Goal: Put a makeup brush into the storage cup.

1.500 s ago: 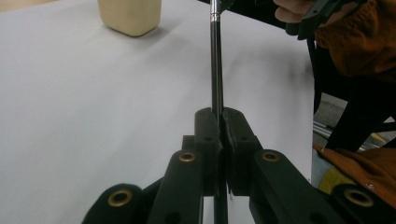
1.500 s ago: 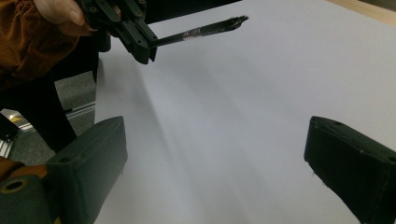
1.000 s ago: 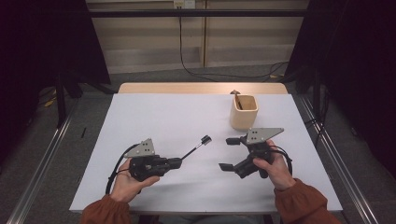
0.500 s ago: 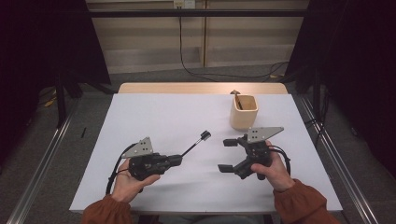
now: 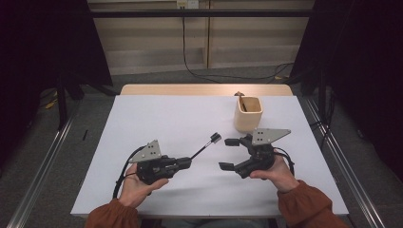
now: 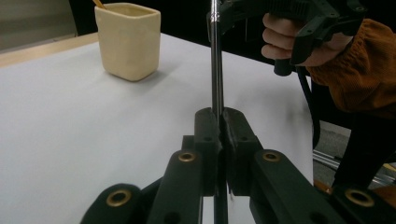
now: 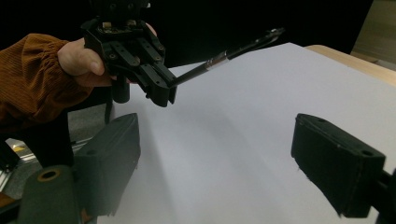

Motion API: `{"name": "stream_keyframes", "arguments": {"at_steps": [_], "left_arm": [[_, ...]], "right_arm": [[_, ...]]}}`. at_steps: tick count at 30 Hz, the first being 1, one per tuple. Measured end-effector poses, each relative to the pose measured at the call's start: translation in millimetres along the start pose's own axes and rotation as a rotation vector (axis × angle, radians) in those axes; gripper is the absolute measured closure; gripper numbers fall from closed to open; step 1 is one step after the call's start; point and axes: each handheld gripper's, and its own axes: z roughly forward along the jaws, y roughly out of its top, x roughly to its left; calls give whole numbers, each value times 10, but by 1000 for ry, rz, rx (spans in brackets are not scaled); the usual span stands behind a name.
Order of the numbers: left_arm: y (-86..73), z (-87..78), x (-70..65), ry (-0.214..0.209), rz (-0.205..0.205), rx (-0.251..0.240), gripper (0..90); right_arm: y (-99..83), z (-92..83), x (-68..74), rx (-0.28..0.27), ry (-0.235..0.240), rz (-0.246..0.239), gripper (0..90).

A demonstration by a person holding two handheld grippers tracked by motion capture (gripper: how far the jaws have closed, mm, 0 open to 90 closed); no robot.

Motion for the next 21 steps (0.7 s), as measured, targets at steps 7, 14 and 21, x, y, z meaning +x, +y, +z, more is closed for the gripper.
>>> {"name": "stream_keyframes", "arguments": {"at_steps": [7, 14, 21], "left_arm": [[34, 87, -31, -7, 14, -11, 852], [55, 114, -26, 2, 22, -32, 852], [73, 142, -33, -1, 29, -52, 852]], "right_arm": [[58, 56, -14, -20, 30, -10, 280], [90, 62, -63, -58, 44, 24, 436], [114, 131, -72, -80, 67, 48, 517]]}}
